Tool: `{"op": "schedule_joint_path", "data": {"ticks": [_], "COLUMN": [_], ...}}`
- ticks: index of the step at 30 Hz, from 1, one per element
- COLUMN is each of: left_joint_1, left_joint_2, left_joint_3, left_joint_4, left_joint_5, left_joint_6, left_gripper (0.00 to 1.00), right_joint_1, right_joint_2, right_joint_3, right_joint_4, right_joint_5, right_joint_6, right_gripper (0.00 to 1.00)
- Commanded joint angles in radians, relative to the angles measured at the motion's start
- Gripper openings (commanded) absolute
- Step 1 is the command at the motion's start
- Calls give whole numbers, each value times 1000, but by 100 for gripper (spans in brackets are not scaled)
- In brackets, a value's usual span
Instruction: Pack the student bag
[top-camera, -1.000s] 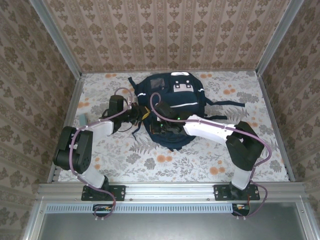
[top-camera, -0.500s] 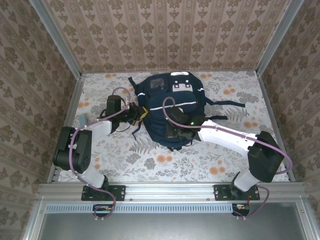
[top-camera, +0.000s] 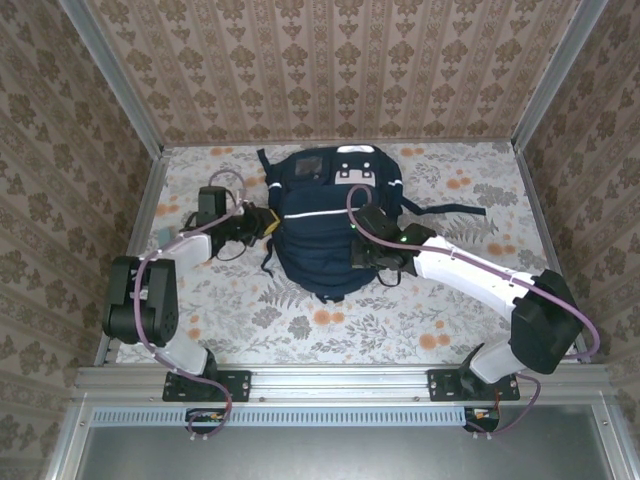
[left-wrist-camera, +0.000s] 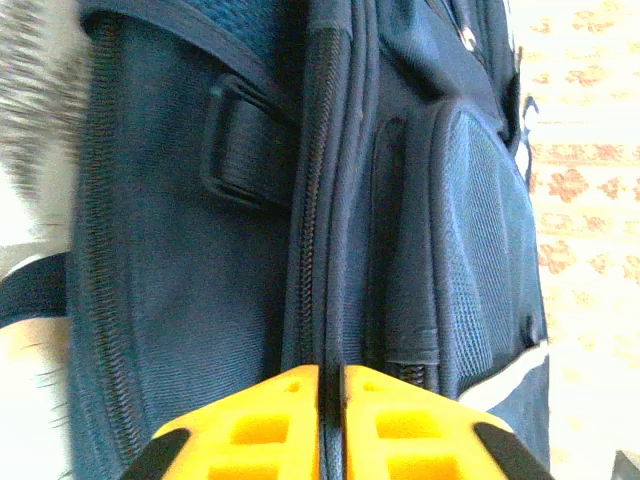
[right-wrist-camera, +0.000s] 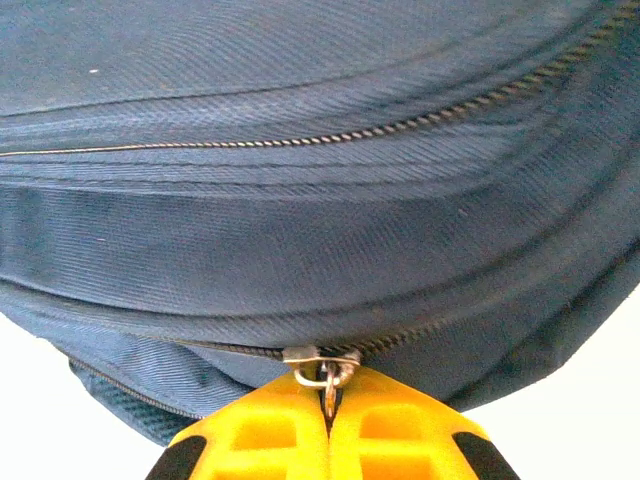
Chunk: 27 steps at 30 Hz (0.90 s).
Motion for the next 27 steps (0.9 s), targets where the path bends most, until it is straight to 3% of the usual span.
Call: {"op": "schedule_joint_path", "data": {"ticks": [1, 5, 14, 20, 27], "left_joint_1": [69, 78, 54, -11, -92], "left_joint_2": [-91, -174, -386, -381, -272], "left_joint_3": [-5, -43, -195, -213, -168], "left_joint_4": [-97, -163, -171, -91, -20], "left_joint_5": [-51, -60, -65, -64, -74], "left_joint_6": [55, 49, -101, -183, -208], "left_gripper": [31, 48, 58, 58, 48], "right_joint_1": [36, 73, 86, 87, 89], "right_joint_2": [66, 159, 277, 296, 288], "right_joint_3": [86, 176, 284, 281, 263], "right_joint_4": [63, 114, 168, 187, 191], "right_joint_5": [-108, -184, -270, -314, -326], "right_joint_6": [-45, -49, -31, -24, -18], "right_gripper": [0, 0, 0, 0, 0]}}
